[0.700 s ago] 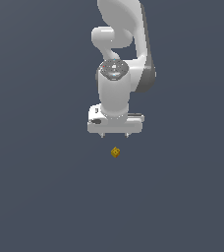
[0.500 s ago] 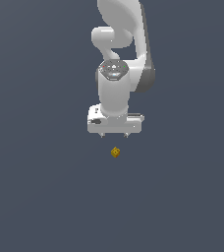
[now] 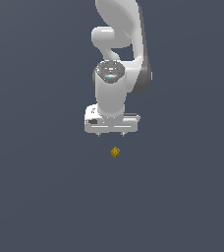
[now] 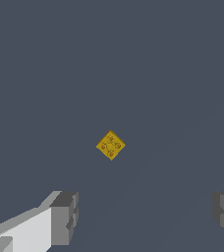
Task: Pick up the object and move it to a goal position.
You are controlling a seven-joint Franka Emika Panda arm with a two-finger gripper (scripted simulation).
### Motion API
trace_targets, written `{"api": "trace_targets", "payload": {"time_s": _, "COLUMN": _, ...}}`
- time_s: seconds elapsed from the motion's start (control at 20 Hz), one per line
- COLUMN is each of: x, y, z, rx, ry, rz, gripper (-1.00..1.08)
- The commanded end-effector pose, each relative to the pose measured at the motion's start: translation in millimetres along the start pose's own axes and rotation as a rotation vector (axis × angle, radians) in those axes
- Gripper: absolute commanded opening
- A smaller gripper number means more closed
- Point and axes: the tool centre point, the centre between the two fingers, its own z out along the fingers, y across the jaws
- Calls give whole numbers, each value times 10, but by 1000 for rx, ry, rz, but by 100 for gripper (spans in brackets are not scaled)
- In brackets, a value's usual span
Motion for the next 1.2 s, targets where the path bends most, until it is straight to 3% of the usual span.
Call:
{"api": "trace_targets", "payload": {"time_s": 0.0, "x": 2, "y": -7, "z": 8, "rx": 0, "ry": 0, "rz": 6, "gripper": 100}}
{"api": "trace_targets", "payload": {"time_s": 0.55, "x": 42, "y": -57, "z": 185, "rx": 6, "ry": 7, "rz": 146, "gripper": 100}}
{"api": "trace_targets", "payload": {"time_s": 1.15, "x": 111, "y": -154, "z": 570, "rx": 16, "ry": 21, "rz": 454, "gripper": 100}}
